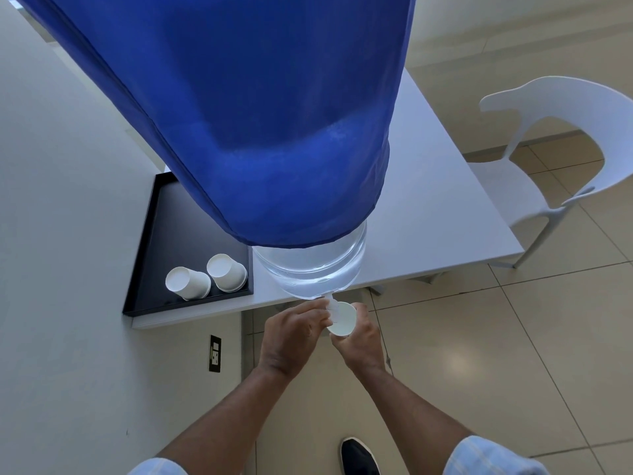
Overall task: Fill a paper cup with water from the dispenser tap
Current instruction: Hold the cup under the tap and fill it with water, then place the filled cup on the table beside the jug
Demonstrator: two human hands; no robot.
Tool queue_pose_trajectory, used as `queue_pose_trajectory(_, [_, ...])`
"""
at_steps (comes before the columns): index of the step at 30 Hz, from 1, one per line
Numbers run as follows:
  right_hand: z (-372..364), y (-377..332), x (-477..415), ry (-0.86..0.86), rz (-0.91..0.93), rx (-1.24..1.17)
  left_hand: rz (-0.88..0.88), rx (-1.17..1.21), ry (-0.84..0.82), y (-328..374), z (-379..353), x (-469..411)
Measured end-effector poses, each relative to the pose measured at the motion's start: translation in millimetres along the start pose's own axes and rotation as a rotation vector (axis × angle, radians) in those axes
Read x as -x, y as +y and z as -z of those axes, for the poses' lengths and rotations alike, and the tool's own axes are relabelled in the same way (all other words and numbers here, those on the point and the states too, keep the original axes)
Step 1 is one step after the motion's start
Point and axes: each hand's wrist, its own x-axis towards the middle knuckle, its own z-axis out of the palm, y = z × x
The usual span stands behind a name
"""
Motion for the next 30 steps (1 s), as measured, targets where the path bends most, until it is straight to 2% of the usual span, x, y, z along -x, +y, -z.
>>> queue_pose_trajectory(13, [9,8,0,0.040,-0.067,-0.021,0.139,0.110,-0.114,10,4,-6])
queue_pose_trajectory(23, [55,6,-1,0.146,-0.082,-0.049,0.198,0.098,-0.146,15,6,-6])
queue_pose_trajectory(30, [99,-3,-23,0.284,-0.056,-0.048,0.256,0.117,-0.167,20,9,-4])
